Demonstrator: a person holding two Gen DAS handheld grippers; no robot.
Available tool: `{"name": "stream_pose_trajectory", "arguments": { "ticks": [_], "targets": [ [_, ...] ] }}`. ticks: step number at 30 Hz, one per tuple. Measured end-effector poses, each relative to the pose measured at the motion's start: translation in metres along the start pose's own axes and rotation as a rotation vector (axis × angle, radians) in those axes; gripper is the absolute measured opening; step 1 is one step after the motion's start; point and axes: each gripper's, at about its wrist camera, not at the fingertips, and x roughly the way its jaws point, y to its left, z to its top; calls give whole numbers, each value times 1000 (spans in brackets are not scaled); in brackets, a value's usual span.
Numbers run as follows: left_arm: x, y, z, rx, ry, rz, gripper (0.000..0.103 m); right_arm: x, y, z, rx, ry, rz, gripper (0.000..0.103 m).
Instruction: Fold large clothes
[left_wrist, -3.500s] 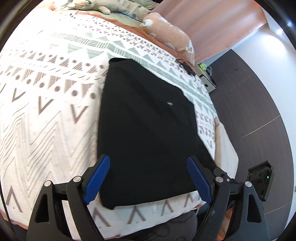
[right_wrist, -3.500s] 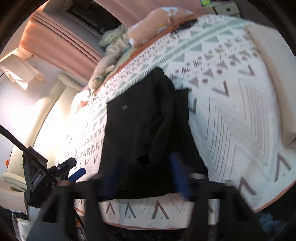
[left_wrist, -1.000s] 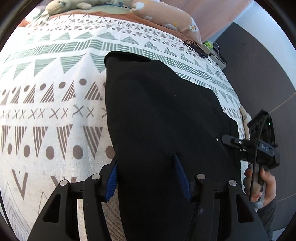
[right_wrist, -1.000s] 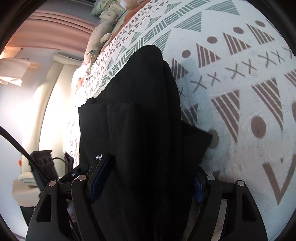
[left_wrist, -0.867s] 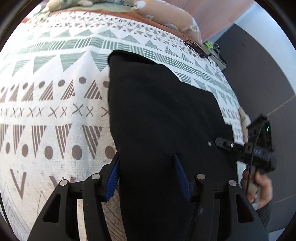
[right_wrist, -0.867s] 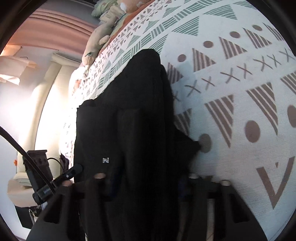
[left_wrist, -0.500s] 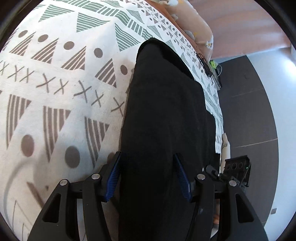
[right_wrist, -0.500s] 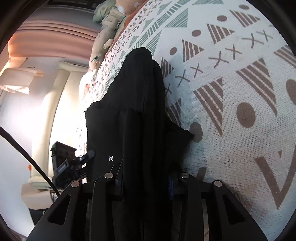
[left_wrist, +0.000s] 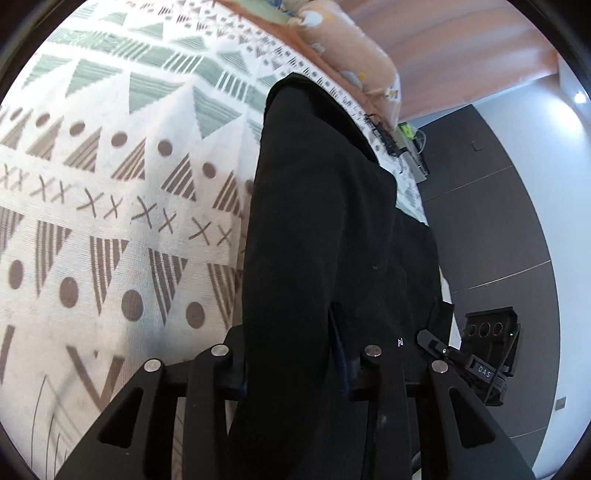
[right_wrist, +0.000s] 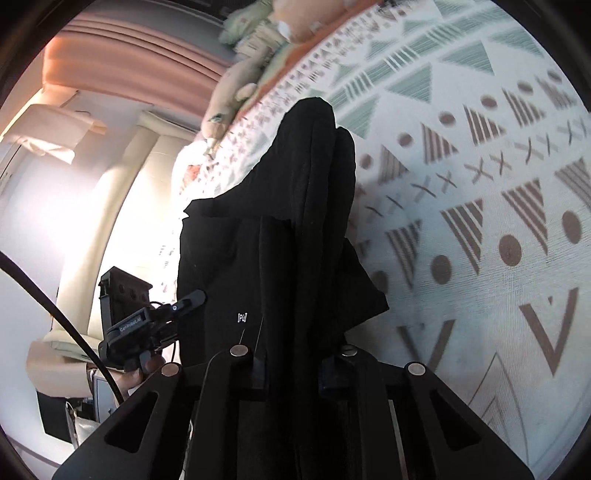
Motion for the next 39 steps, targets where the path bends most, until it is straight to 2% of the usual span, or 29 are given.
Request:
{"name": "stream_pose_trajectory", "arguments": {
  "ticks": [4, 10, 15, 27, 39],
  "targets": [
    [-31, -11, -8, 18, -38, -28, 34, -22, 18, -8, -52, -36, 24, 13],
    [-101, -14, -17, 35, -113, -59, 34, -44, 61, -21, -127, -77, 76, 13],
    [-153, -16, -22, 55, -172, -52, 34, -55, 106, -38, -200, -89, 105, 13],
    [-284, 4, -39, 87, -311, -22, 34, -41, 202, -74, -316, -94, 163, 13],
    [-413, 44, -84, 61, -437, 15, 34, -8, 298, -119, -392, -73, 211, 13]
  ]
}}
